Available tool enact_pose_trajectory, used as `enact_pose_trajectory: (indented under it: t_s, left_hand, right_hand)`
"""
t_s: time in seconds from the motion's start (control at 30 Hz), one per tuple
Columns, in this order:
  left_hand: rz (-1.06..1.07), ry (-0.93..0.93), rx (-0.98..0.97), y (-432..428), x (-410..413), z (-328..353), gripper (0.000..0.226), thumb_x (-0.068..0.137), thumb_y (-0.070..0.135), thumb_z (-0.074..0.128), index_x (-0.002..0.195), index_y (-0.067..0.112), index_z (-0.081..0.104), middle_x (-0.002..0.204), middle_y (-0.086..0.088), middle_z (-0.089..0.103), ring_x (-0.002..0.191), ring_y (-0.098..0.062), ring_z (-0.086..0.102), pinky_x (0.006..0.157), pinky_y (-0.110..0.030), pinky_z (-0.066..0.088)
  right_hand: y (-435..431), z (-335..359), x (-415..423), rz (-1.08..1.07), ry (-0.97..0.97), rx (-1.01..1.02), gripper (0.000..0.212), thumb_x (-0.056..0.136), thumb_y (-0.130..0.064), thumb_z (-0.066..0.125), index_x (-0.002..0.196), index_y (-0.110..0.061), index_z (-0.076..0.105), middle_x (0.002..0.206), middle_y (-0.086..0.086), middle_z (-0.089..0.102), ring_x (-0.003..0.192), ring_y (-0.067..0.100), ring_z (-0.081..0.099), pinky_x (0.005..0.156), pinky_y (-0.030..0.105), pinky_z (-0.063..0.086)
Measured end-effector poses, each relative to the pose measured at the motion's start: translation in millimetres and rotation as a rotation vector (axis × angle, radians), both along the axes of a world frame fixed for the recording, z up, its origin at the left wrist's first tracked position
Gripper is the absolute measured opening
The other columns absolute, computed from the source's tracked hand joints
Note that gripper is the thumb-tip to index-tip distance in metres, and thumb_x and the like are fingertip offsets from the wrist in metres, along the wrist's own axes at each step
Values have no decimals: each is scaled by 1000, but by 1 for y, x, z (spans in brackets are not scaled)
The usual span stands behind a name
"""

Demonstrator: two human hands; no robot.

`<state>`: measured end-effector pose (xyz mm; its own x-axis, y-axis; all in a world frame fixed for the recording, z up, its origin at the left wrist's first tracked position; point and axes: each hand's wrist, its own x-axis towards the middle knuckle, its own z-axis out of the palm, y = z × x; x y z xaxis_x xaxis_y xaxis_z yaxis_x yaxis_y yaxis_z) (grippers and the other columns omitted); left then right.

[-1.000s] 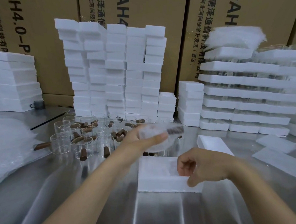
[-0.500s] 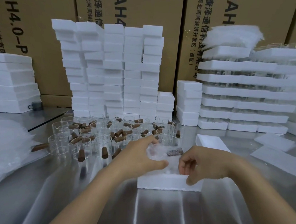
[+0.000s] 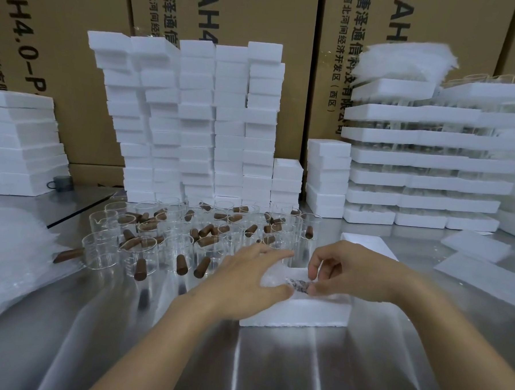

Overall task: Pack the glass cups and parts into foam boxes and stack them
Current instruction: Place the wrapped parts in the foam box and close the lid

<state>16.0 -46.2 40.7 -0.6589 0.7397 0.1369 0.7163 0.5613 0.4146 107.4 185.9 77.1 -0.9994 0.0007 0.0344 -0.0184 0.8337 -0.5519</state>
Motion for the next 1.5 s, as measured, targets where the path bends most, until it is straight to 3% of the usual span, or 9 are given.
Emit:
enact_pose_trajectory:
  t_s: [0.2,0.37,0.5,0.77,0.93,1.1,1.23,1.4,1.5]
  left_hand:
    - [-53,-63,65,2,1,-4,71,99,61,63,160,59,27,168,19,30,156,-11,29,120,-37,25]
    - [-20,78,131,3,1,-8,68,91,80,46,155,59,36,164,27,40,151,-3,36,119,-34,30]
    - [-77,80,136,7,-1,-16,61,98,75,39,155,54,44,160,27,44,147,0,40,123,-38,35]
    - [-98,11,210,11,-8,-26,50,103,70,46,147,49,55,145,30,50,132,7,49,113,-30,40]
    - [-92,-33,278,10,-2,-20,58,96,82,44,149,60,44,155,36,37,141,11,37,118,-31,33]
    - [-12,-84,671,9,2,-2,58,97,70,61,148,73,33,153,44,33,135,26,30,107,-19,30]
    - [49,-326,1070,3,0,18,69,86,61,74,148,65,43,148,21,52,132,3,54,97,-21,46]
    - [1,-398,1105,-7,-6,25,40,89,42,80,127,34,71,95,3,80,91,-2,73,81,-15,52]
    - [37,-449,1059,-11,-13,24,44,93,39,81,133,36,65,95,1,79,71,-1,68,60,-11,48]
  right_hand:
    - [1,-3,-3,12,-20,-22,17,82,-45,88,85,-36,74,79,-9,74,69,4,62,70,29,49]
    - [8,1,-2,-56,62,17,9,86,-48,77,91,-40,75,82,-15,76,68,-3,63,65,19,49]
    - [29,-7,-11,-307,240,-15,8,89,-43,77,90,-41,70,90,-12,71,81,5,66,73,26,50]
    - [65,-36,-14,-612,-20,172,41,92,-43,70,129,-41,53,117,-7,64,106,20,63,99,39,53]
    - [55,-23,-11,-678,276,194,29,95,-28,60,122,-38,60,106,-10,69,86,21,66,81,37,56]
    - [21,13,0,-425,787,-401,25,83,-29,56,99,-38,72,87,-9,69,72,7,58,63,30,41]
    - [5,31,8,-238,648,-776,25,76,-24,55,86,-22,78,102,-5,75,91,19,57,72,39,36]
    - [9,24,6,-236,326,-916,25,78,-37,65,88,-19,78,97,5,73,86,24,65,67,35,44]
    - [14,17,1,-211,254,-1094,37,90,-48,71,107,-16,77,108,4,80,96,24,78,74,36,58]
